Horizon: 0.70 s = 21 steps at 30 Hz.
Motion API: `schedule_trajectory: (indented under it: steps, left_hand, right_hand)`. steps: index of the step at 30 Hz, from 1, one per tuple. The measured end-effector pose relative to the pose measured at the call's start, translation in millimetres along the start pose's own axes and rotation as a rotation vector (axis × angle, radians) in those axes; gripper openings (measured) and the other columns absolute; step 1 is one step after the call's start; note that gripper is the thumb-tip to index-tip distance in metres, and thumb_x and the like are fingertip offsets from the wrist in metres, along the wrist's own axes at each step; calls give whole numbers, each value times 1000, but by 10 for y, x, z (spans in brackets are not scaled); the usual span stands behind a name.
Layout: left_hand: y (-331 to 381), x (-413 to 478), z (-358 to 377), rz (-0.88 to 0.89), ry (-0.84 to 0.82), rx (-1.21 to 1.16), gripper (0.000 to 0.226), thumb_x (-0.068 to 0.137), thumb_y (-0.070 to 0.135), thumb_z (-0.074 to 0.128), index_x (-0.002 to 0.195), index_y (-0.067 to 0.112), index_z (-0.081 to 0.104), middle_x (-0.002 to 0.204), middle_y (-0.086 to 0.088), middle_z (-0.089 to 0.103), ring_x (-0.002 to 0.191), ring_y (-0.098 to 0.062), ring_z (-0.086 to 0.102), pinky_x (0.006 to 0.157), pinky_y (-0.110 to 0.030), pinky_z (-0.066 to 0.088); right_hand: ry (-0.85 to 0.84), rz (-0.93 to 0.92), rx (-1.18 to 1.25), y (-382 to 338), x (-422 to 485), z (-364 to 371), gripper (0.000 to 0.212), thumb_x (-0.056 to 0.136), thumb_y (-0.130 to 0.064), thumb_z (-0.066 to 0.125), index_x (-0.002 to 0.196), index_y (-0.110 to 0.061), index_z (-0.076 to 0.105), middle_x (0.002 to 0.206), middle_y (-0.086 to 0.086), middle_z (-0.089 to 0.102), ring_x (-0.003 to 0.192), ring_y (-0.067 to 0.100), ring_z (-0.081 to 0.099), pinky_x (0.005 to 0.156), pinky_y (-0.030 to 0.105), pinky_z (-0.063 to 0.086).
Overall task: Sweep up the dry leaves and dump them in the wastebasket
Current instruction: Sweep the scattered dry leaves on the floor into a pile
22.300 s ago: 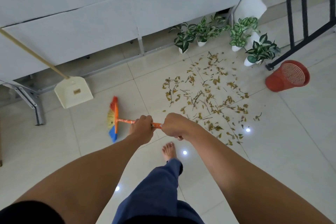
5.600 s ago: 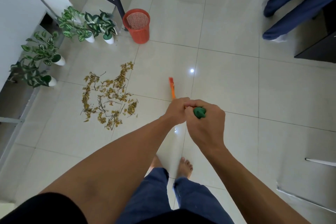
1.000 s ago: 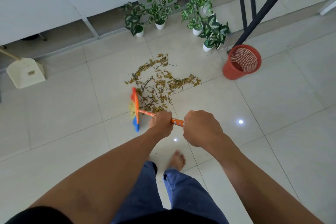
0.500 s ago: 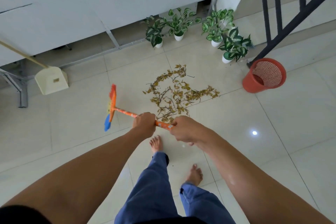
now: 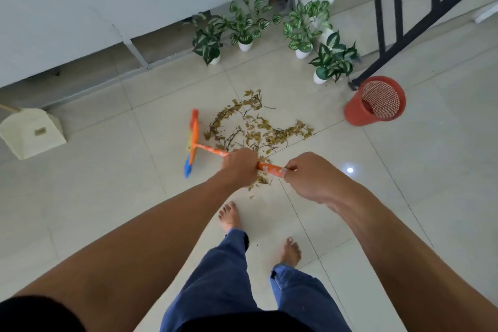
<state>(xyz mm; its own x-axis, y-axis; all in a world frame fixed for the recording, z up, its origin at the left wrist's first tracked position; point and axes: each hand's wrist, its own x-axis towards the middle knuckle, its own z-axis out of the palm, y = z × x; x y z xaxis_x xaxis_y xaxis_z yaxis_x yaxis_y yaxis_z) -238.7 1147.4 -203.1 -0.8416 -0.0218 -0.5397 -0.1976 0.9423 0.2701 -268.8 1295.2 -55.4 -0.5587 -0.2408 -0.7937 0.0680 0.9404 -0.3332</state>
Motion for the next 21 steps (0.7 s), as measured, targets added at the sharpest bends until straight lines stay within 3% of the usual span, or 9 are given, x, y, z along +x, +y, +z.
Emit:
schedule_trajectory:
  steps: [2,5,9,12,14,17,21]
  left_hand:
    - [-240,16,-137,-25,-7,65,15,89,11,53,75,15,53,75,1,55,70,-19,59,53,-26,40]
    - [-681,52,-259,-78,-38,158,12,89,12,52,78,16,53,81,-1,56,75,-21,58,59,-31,43]
    - [-1001,175,-265,-75,-96,214,10,87,11,54,78,16,51,82,-1,58,76,-22,60,56,-33,44]
    - [-808,283,-191,0,-122,162,10,88,9,54,78,11,55,79,-2,59,73,-21,63,52,-32,45]
    - [-555,323,-138,70,-129,117,13,88,10,55,75,12,56,77,-2,61,69,-20,64,53,-32,54]
    - [-228,338,-188,171,-112,115,22,85,8,54,65,16,47,68,0,56,62,-19,61,50,-31,51]
    - [-186,356,-361,197,-89,163,20,85,9,52,67,16,50,66,2,54,62,-17,60,46,-28,46]
  right_hand:
    - [-23,-9,60,-189,109,60,29,100,-22,49,75,-8,59,58,3,43,46,15,32,48,28,28]
    - [-48,-33,53,-526,400,332,40,101,-25,47,64,-13,43,55,1,42,40,13,30,42,26,28]
    - [-28,11,80,-756,655,609,32,100,-19,47,69,-11,48,58,1,44,43,13,34,39,25,26]
    - [-11,59,47,-637,574,529,24,101,-20,44,96,-7,64,62,-1,48,42,10,37,35,22,27]
    - [2,72,63,-485,414,386,31,103,-23,40,110,-4,64,63,-1,46,43,9,37,37,21,31]
    - [60,49,150,-283,131,105,51,100,-44,41,100,0,67,66,4,50,53,14,42,54,29,38]
    - [-22,54,117,-292,17,-149,34,103,-28,43,106,-2,66,67,7,47,45,12,33,41,22,27]
